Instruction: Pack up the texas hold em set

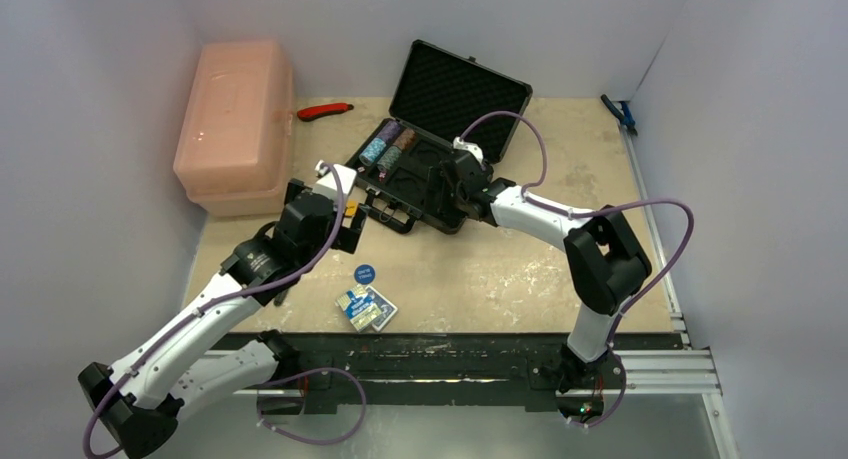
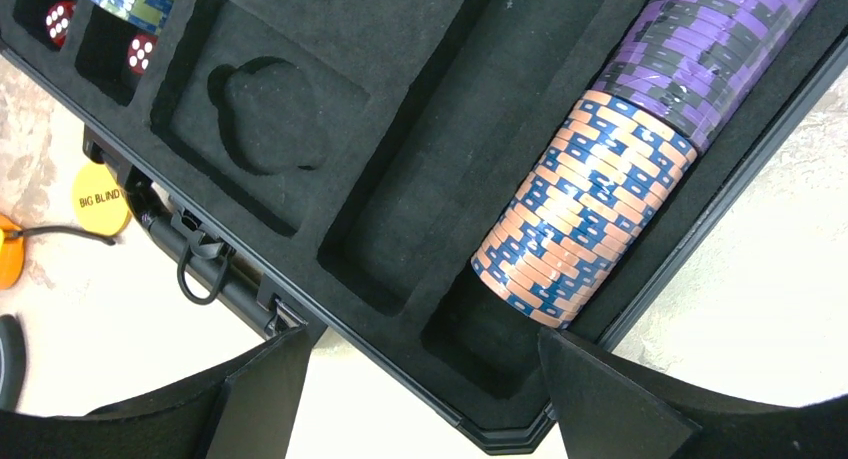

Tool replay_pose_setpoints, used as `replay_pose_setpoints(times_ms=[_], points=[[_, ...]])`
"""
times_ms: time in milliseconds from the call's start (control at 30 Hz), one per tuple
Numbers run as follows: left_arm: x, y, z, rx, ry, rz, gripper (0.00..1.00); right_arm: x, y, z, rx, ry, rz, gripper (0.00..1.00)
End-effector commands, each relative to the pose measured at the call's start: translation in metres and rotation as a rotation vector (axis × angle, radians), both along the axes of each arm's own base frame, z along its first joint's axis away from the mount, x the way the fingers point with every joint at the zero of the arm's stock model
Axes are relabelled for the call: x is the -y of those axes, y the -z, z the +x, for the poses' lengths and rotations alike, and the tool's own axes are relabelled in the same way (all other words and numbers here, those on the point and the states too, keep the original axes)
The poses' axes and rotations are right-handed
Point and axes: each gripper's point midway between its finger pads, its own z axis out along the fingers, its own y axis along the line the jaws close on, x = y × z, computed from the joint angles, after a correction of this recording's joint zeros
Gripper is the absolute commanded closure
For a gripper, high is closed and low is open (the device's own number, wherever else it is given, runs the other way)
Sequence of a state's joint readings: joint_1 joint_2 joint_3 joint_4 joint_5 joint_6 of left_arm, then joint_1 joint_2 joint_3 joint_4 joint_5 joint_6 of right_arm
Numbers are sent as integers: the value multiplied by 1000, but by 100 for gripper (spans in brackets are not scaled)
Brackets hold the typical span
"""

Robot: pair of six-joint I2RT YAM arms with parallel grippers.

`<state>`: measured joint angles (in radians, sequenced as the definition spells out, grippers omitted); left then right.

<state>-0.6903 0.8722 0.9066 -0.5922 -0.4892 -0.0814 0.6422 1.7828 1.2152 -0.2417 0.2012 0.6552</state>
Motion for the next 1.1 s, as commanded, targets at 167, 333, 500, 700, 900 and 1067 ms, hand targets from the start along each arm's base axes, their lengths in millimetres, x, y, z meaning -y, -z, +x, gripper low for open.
replay_pose_setpoints(times_ms=[167, 333, 500, 700, 900, 1067], points=[[11, -4, 5, -11, 40, 7, 0, 20, -60, 33, 184, -11, -17, 6], [16, 4, 6, -68, 45, 5, 0, 23, -81, 26, 211, -27, -3, 4], [28, 9, 15, -132, 94, -60, 0, 34, -99, 16, 246, -15, 0, 2], [26, 18, 30, -187, 69, -80, 0, 60, -110, -3, 297, 16, -35, 1], [11, 19, 54, -235, 13, -112, 0, 86, -124, -23, 354, 65, -40, 1], [-9, 26, 81, -243, -71, -88, 0, 95, -124, -27, 365, 83, -53, 1]])
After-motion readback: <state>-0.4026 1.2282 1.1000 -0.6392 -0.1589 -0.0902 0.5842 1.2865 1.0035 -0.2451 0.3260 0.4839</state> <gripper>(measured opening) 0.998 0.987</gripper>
